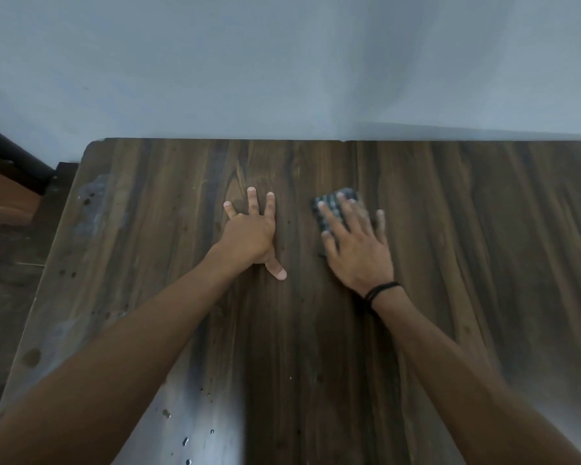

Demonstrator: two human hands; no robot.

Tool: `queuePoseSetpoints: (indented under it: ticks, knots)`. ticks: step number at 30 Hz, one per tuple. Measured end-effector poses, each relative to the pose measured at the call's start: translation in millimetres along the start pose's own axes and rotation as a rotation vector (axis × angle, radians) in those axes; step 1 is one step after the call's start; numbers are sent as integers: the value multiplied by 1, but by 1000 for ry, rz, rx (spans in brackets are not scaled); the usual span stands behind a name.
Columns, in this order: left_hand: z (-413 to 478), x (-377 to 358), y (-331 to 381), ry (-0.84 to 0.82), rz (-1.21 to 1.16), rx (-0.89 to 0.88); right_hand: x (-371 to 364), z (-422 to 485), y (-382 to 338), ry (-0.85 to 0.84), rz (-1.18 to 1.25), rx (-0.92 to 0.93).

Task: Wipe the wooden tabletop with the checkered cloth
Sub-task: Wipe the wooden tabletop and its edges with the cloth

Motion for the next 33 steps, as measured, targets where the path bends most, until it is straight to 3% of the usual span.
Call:
queuePoseSetpoints:
  ticks: [2,7,10,13,15,18,19,22,23,26,30,33]
  knots:
    - [-1,0,1,-3,8,0,1,-14,13,-3,41,-187]
    - [-5,2,3,28,35,-10,-7,-76,-20,-55,-11,37]
    - [-5,-1,0,47,-6,-33,-4,-81,-15,-46,27,-174]
    - [-11,-8,-12,44,-98,-59,-15,-130,-63,-81,30,24]
    - [-25,-18,-27,41,-130,-70,-16,-148,-48,-76,-6,72]
    - [-46,-40,-50,-1,-79,-54,-12,-148,-22,-4,26,-220]
    - [-50,-50,-54,-32,-74,-48,-14,-155,-34,-11,40,-220]
    - [-56,-65,-58,-39,-90,-61,-21,-190,-64,-81,7,33]
    - [-56,-65,-58,-20,-104,-68,-20,-193,-55,-68,-5,29]
    - [-59,-64,-58,-11,-124,-56,-16,-195,-36,-38,36,-212]
    - [-66,-62,-54,2,-139,-55,-23,-225,-64,-85,20,29]
    - [-81,-71,-58,45,-160,-62,-19,-231,-45,-65,48,-177]
Point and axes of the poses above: each hand's wrist, its own z-axis towards the middle knuckle, its own x-axis out of the back of the hand, y = z × x, the point moved 7 cm from there along z, towards the middle knuckle, and after that the axes turned 7 degrees about -z, right-handed, at the moved point
